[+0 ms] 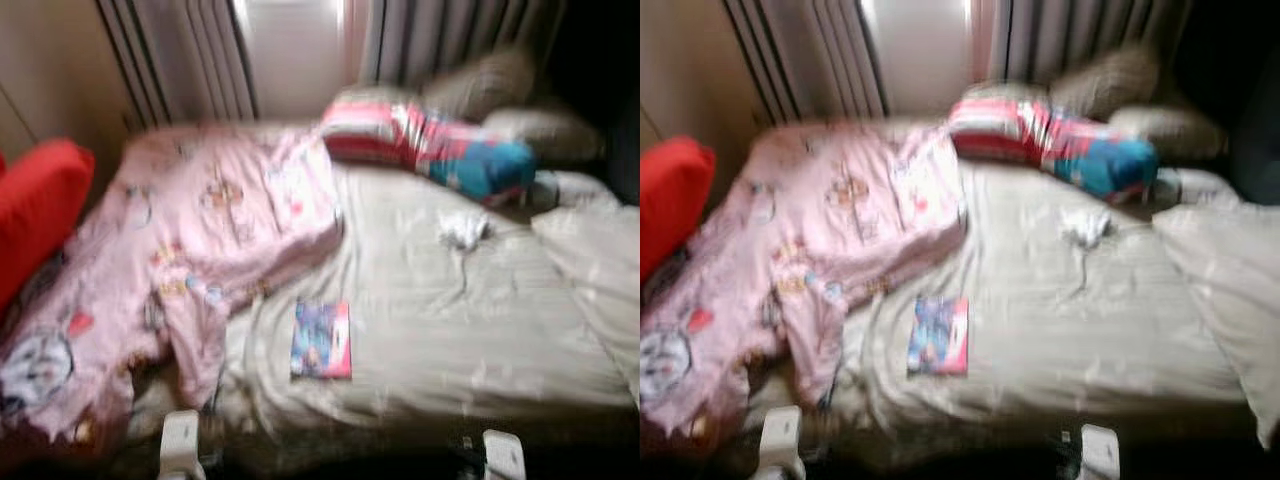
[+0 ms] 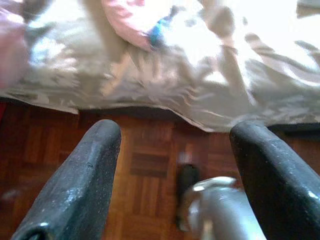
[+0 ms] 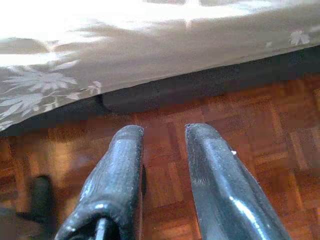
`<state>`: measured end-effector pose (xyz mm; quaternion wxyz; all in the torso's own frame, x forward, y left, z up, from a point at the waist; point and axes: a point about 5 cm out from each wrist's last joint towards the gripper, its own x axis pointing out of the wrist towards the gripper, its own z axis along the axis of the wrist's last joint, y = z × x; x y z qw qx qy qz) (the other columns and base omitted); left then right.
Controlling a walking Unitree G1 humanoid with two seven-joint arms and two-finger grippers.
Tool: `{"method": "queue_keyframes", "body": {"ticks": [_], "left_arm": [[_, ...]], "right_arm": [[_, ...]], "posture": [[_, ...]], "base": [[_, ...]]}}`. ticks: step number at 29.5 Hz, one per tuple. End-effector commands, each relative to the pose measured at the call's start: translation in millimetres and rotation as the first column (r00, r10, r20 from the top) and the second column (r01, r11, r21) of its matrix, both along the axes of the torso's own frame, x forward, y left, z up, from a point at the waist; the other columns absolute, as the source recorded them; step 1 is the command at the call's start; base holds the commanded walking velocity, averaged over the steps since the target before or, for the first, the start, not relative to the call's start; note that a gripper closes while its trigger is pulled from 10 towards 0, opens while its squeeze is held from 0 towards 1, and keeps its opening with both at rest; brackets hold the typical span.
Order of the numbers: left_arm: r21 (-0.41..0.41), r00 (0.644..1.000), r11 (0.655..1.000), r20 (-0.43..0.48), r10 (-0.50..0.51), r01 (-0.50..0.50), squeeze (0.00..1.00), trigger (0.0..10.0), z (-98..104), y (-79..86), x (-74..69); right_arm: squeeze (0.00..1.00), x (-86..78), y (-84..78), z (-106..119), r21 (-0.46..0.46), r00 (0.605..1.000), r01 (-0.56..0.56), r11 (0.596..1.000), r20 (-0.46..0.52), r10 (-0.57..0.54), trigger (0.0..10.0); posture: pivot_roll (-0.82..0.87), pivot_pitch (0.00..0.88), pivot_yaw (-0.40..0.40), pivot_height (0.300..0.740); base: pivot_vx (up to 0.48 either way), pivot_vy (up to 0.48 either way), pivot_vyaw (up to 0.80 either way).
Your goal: Clean up the room
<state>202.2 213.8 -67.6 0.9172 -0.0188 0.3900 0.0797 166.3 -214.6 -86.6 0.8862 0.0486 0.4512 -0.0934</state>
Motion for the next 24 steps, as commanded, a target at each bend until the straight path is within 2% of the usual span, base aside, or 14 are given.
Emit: {"method": "queue_keyframes", "body": {"ticks": [1, 15, 24], "left_arm": [[0.02, 1.0, 1.0, -0.014, 0.012, -0.012, 0.0, 10.0, -0.2, 9.0, -3.5], [0.019, 1.0, 1.0, 0.002, 0.011, -0.012, 0.0, 10.0, 1.0, 9.7, -2.5], [0.014, 0.998, 1.0, 0.059, 0.01, -0.011, 0.0, 10.0, 4.0, 8.1, 0.3]], "right_arm": [[0.0, 4.0, 6.7, 0.5, 0.01, 1.0, -0.018, 1.0, 0.009, 0.018, 10.0], [0.0, 4.6, 7.6, 0.7, 0.01, 1.0, -0.025, 1.0, 0.012, 0.025, 10.0], [0.0, 5.6, 5.3, 2.4, 0.019, 0.998, 0.038, 0.999, 0.055, -0.039, 10.0]], "posture": [[0.04, 0.019, 0.007, 0.74], [0.04, 0.021, 0.008, 0.74], [0.05, 0.026, -0.001, 0.74]], "base": [[0.0, 0.0, 0.64], [0.0, 0.0, 0.8], [0.0, 0.0, 0.0]]}}
